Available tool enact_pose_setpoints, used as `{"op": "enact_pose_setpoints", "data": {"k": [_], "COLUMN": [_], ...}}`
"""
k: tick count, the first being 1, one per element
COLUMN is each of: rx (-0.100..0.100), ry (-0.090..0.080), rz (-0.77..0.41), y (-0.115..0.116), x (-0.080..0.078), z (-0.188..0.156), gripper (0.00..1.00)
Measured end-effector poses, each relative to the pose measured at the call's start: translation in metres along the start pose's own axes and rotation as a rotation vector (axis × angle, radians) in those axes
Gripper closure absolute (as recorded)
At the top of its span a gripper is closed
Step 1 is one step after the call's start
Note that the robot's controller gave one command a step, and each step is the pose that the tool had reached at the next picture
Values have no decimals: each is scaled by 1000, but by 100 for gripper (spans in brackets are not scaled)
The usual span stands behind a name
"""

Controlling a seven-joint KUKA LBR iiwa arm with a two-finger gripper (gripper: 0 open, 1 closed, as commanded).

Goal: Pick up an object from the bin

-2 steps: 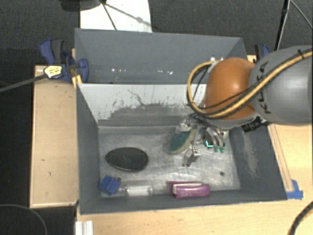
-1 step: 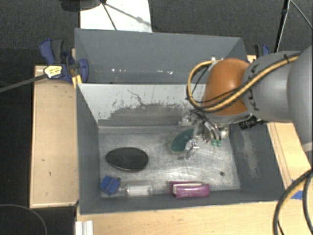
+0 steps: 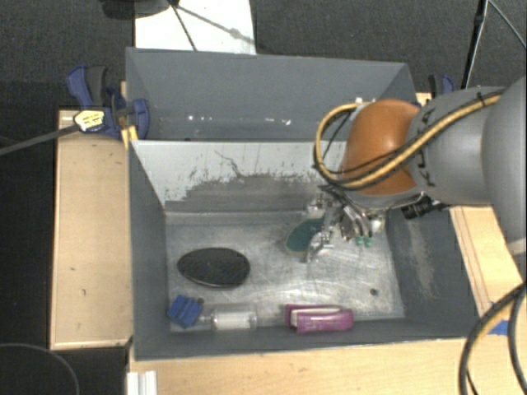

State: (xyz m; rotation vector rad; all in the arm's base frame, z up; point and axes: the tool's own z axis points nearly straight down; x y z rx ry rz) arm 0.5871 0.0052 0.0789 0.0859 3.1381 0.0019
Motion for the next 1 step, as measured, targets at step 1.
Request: {"op": "enact_pose_setpoints", "data": {"k": [1], "rx": [0], "ry": [-9], "rz": [45], "y": [-11], "x": [20], "z": [-196], "gripper": [100]}}
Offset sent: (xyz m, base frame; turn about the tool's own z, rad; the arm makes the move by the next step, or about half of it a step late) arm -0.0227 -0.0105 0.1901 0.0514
